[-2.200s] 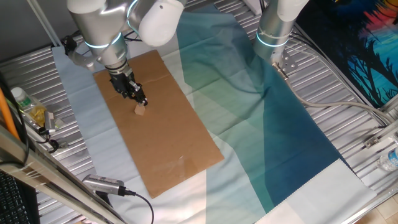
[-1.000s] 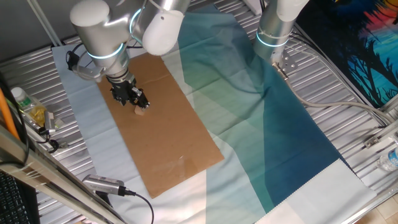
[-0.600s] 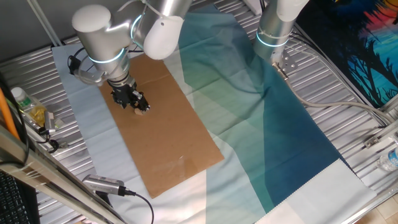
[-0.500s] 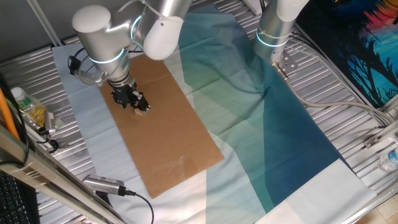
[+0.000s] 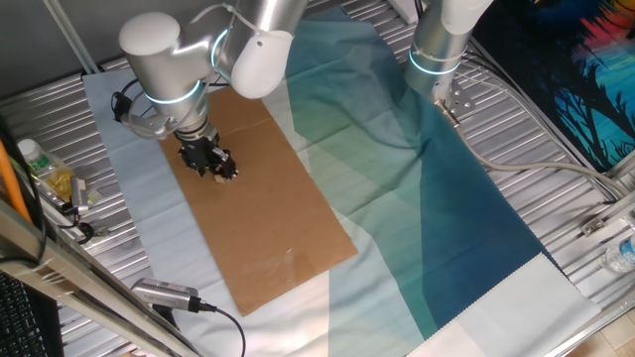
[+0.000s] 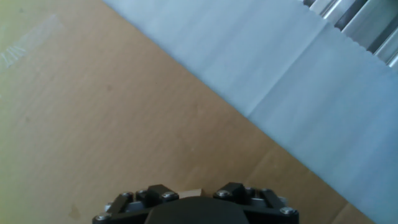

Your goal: Hold a small block with the gripper and sweep it from left to right on the table

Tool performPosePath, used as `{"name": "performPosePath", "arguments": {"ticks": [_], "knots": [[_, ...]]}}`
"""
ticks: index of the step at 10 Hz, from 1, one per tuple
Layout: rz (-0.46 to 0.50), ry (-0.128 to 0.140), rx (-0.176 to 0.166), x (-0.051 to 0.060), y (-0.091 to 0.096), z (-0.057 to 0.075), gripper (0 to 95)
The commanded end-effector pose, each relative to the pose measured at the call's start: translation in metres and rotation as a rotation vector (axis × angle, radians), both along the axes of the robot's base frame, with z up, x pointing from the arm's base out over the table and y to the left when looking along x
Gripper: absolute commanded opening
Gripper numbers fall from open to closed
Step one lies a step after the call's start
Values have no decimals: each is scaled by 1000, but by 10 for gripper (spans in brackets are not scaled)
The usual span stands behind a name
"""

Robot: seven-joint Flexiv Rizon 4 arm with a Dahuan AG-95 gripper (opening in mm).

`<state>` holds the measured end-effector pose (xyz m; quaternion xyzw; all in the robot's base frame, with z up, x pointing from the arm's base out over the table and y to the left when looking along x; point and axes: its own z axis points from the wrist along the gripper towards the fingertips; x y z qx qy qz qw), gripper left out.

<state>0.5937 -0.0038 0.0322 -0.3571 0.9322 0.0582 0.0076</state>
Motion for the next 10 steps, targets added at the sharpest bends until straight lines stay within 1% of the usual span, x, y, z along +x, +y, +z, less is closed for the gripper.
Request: {"name": "performPosePath", "arguments": {"ticks": [1, 5, 10], "knots": [[1, -1, -2, 0, 0, 0, 570], [6, 0, -5, -1, -1, -1, 570], [10, -2, -1, -10, -5, -4, 570]]}}
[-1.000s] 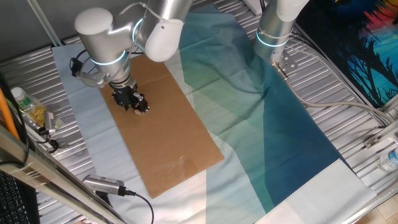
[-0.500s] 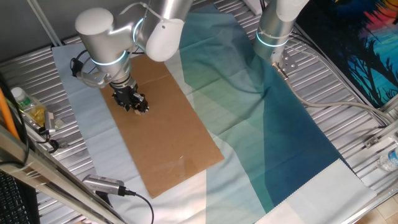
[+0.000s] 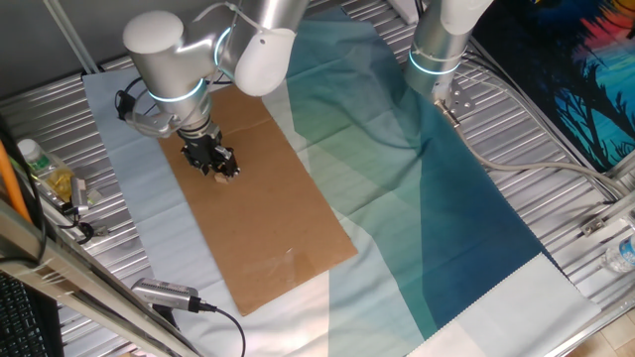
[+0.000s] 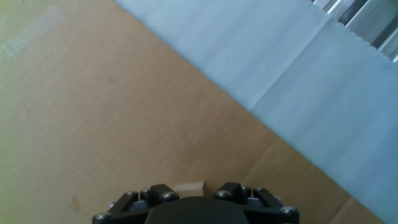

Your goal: Hold a small block with the gripper and sweep it from left to right on the table

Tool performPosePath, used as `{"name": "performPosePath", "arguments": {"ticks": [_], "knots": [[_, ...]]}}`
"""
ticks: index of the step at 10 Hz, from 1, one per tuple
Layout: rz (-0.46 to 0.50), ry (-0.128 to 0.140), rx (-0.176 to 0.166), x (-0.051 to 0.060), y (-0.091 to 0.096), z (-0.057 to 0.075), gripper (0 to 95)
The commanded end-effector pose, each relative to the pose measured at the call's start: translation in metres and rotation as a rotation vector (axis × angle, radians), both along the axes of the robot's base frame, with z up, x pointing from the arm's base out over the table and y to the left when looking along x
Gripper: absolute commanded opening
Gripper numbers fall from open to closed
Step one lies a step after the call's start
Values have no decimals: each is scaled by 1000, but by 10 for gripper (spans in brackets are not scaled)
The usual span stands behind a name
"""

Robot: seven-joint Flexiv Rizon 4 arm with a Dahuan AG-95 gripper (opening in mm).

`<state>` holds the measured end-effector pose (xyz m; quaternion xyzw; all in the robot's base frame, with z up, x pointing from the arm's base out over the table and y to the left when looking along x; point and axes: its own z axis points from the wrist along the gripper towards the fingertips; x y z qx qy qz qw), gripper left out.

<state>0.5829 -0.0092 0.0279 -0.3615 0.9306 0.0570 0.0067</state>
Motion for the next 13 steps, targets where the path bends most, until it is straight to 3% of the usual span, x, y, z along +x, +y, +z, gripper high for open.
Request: {"name": "performPosePath", "arguments": {"ticks": [1, 4, 5, 6, 7, 8, 9, 13], "knots": [[1, -2, 2, -1, 0, -1, 570], [3, -2, 2, -5, -2, -2, 570], [0, -3, 3, -7, -3, -2, 380], [-1, -3, 3, -7, -3, -1, 380], [-1, -3, 3, -7, -4, -1, 190], [-5, -4, 3, -8, -4, -1, 190], [-11, -5, 2, -8, -4, -1, 0], [-30, -5, 2, -8, -4, 0, 0]]}}
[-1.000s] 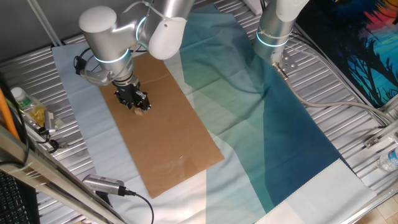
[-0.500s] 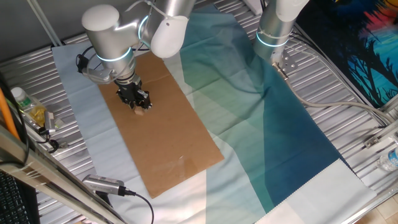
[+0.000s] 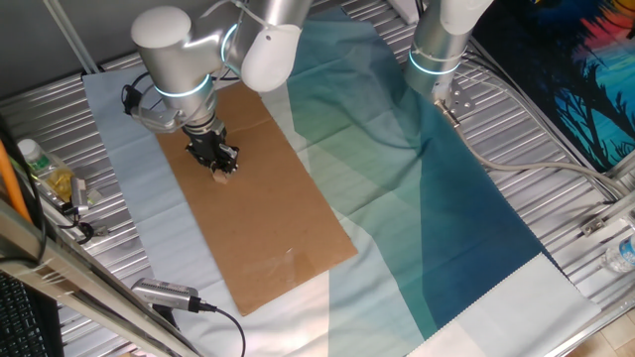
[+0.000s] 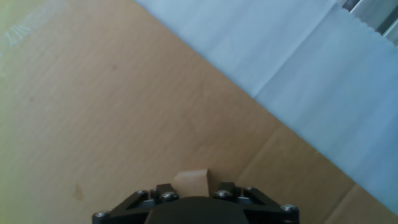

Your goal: Hold a small block with the gripper and sweep it from left to right on the table

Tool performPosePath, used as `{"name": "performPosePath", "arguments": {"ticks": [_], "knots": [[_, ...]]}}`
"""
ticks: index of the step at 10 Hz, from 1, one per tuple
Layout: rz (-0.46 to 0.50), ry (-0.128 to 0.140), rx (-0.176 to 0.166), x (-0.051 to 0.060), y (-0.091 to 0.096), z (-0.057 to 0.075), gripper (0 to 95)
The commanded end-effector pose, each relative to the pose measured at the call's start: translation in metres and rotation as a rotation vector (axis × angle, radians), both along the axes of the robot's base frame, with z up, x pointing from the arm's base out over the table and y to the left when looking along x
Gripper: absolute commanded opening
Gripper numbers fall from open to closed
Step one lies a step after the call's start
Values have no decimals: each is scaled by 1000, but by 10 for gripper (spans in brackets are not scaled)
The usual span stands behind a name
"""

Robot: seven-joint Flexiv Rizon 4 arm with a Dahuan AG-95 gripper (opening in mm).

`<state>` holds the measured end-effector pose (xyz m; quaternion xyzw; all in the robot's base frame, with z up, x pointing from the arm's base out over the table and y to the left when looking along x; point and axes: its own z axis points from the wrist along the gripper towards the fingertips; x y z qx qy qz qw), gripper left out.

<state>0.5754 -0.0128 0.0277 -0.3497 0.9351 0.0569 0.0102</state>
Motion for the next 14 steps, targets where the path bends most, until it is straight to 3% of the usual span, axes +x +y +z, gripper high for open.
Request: {"name": "performPosePath", "arguments": {"ticks": [1, 5, 7, 12, 14], "knots": [[-6, 1, -2, 0, 0, 0, 0], [-21, 5, -5, 0, 0, 2, 0], [-40, 10, -7, 2, 1, 11, 0], [-297, 49, -29, 3, 2, 22, 0], [-352, 76, -33, 3, 4, 34, 0]]}}
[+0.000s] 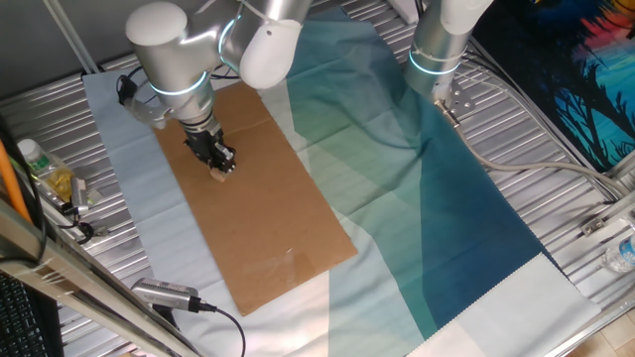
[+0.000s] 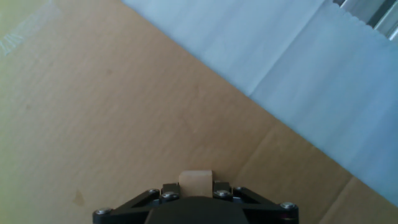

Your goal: Hold a small block with the gripper and sweep it from left to right on the table

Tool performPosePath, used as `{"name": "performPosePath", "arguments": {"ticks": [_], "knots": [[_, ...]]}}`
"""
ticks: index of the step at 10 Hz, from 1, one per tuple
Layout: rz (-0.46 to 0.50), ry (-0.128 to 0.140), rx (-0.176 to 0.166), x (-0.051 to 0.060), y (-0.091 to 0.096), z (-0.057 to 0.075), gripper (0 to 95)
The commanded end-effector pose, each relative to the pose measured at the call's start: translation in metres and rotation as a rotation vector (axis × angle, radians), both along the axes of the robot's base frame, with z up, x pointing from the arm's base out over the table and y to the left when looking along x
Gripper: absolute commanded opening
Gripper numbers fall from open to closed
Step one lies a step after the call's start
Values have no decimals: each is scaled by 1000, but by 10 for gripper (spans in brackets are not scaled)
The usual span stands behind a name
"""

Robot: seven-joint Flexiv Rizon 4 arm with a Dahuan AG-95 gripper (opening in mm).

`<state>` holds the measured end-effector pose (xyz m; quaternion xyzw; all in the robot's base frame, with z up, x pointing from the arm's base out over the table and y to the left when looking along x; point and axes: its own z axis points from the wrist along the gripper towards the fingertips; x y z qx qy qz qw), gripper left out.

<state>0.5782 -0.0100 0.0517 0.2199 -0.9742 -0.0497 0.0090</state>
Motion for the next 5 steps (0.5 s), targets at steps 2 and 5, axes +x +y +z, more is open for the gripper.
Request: {"name": "performPosePath", "arguments": {"ticks": [2, 5], "knots": [[-122, 50, -6, 0, 11, 27, 0], [-149, 69, -12, -1, 37, 43, 0]]}}
